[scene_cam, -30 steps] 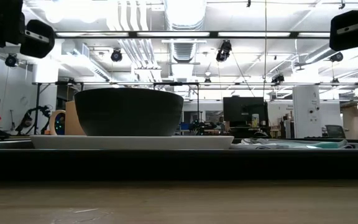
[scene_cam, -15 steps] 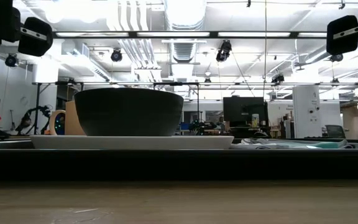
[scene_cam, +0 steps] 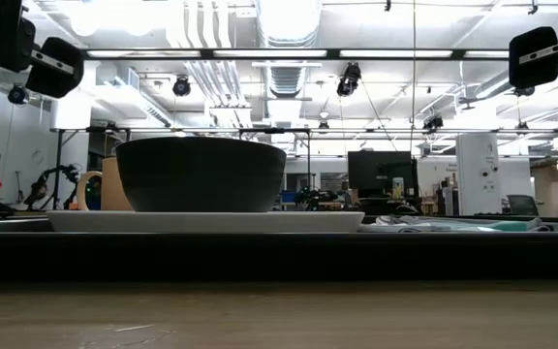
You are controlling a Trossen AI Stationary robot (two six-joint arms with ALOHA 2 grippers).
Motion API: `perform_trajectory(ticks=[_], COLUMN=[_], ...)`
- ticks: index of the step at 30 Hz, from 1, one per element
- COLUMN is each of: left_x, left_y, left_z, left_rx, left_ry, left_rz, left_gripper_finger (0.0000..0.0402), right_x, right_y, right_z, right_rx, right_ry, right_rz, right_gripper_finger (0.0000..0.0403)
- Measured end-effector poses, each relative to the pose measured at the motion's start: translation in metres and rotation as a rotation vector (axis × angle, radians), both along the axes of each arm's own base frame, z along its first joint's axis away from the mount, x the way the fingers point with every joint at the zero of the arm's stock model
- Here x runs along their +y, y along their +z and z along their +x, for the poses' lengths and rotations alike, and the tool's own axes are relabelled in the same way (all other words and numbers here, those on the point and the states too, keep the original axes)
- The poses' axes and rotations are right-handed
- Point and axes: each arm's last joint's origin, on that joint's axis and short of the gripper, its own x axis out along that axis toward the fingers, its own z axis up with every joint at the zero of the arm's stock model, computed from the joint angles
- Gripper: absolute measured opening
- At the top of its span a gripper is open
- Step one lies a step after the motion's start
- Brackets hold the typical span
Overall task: Set up tray
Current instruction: Return to Home Position
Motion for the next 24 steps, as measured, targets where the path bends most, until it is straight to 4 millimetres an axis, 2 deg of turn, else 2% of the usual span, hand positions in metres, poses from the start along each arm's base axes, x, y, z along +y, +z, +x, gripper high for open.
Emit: perform_trajectory(ticks=[24], left_x=[-0.004], left_y=[-0.015], left_z=[0.011], left_rx=[0.168], left_ry=[0.0], left_rz=[0.053], left_gripper_finger=[0.0023], right_x=[0.0], right_y=[-0.001], right_z=[0.0], right_rx=[0.006], right_ry=[0.001], right_rz=[-0.003], right_gripper_finger=[0.0068])
